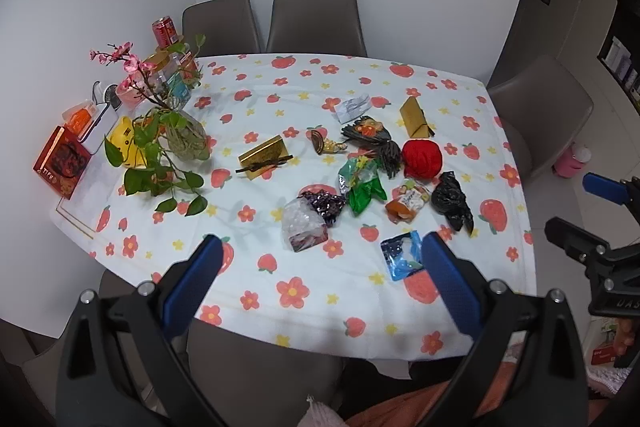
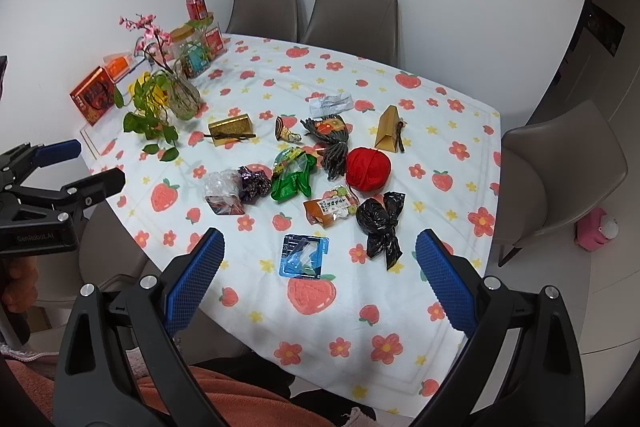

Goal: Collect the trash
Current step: 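Grasp the clear plastic bag with the left tool while the right tool grasps the blue blister pack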

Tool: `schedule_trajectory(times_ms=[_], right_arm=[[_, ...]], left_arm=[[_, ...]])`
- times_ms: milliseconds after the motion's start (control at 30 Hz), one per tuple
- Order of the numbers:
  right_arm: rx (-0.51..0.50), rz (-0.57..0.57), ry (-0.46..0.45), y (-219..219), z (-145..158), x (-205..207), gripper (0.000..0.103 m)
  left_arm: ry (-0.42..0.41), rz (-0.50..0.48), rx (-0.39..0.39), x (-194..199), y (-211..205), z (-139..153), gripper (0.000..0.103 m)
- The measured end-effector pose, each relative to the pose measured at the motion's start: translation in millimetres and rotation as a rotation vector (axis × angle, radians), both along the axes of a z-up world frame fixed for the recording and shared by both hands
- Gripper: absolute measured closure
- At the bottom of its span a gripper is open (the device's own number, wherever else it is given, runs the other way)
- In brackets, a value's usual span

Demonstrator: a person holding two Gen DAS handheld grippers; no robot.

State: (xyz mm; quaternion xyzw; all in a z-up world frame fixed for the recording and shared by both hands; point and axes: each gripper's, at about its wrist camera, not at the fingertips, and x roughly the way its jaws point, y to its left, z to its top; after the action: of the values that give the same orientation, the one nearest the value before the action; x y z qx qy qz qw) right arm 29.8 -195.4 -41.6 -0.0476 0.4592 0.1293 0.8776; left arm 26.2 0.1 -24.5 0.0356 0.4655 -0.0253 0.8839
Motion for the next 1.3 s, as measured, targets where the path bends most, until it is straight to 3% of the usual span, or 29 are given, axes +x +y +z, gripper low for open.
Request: schedule_trajectory(times_ms=[400,667,1033,1100,1167,1300], right_arm=[[-0.031,0.028,0.059,29.1,-64.4,17.4,0.01],[-0.052,0.018,0.108,46.6,-140.9,34.2,0.01],[-0.127,-0.022,0.139,71.1,-251.7,58.7,0.01],[-0.147,-0.031,0.166,75.3,-269.2,59.8,0.01],[-0.159,-0.045,0.188,76.9,-280.8,59.3,0.01],[-0.136,-0.062,0.179,75.9,-281.2,59.4,0.01]], left_arm=[[0.081,-0.047,-0.019,26.3,25.5,-68.1,0.004],[0.08,-0.117,0.014,62.7,33.3,-134.9,0.004],[0.104,-0.117,-0.051,116.2,48.6,-223.0,0.005],[0.115,-0.105,-0.046,123.9,50.0,-237.0,0.009],[0.148,-0.108,-0.062,129.3,51.6,-248.4,0.036],[0.158,-0.096,-0.059,131.8,51.9,-261.2,0.038]])
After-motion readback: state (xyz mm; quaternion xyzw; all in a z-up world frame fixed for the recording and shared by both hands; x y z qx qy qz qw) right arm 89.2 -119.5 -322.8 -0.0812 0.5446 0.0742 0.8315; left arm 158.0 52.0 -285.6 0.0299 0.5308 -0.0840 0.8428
